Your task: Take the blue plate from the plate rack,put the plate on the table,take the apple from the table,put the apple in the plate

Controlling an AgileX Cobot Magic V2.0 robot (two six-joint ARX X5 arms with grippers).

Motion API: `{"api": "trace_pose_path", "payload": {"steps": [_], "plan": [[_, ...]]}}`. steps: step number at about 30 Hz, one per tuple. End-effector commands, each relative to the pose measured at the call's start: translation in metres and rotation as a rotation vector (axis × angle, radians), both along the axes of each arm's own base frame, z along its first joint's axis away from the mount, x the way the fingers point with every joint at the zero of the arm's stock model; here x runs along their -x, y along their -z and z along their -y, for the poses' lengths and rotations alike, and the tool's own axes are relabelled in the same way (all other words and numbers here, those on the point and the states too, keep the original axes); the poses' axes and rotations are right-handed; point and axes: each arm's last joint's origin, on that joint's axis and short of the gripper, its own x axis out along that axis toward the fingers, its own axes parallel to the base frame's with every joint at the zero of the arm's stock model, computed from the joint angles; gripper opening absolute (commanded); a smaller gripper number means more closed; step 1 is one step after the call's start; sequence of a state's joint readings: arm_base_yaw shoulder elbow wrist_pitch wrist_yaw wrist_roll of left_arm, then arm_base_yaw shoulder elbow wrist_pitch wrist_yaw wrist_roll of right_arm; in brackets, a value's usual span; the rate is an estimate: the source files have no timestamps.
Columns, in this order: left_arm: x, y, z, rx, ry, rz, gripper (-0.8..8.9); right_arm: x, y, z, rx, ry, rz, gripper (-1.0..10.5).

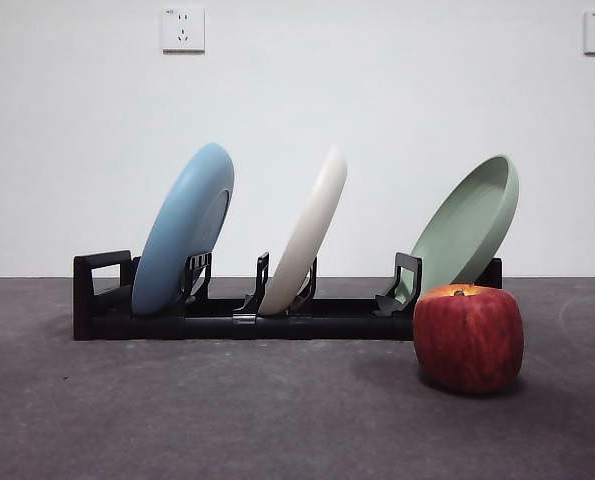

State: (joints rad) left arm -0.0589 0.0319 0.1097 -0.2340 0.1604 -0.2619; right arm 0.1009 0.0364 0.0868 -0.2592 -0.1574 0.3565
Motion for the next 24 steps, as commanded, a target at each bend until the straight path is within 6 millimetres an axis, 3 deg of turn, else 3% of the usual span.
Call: {"api": "trace_pose_path", "payload": {"steps": [1, 4, 8, 13, 18, 24], "plan": [[0.002, -0.027, 0.0, 0.032, -0.004, 0.031, -0.06, 0.001, -0.026, 0.0, -0.043, 0.004, 0.042, -0.1], [-0.001, -0.061, 0.0, 0.024, -0.003, 0.02, -0.06, -0.001, -0.059, 0.0, -0.043, 0.004, 0.059, -0.1], [-0.02, -0.106, 0.003, 0.001, 0.078, -0.019, -0.06, -0.013, -0.109, -0.002, 0.015, -0.008, 0.041, -0.1], [-0.041, -0.135, 0.007, 0.003, 0.172, -0.046, -0.05, -0.031, -0.146, -0.005, 0.096, -0.083, -0.02, -0.1], [-0.063, -0.151, 0.011, 0.026, 0.265, -0.121, -0.04, -0.052, -0.168, -0.01, 0.164, -0.199, -0.102, 0.0], [-0.082, -0.15, 0.014, 0.016, 0.352, -0.199, 0.33, -0.075, -0.17, -0.015, 0.143, -0.302, -0.173, 0.0]]}}
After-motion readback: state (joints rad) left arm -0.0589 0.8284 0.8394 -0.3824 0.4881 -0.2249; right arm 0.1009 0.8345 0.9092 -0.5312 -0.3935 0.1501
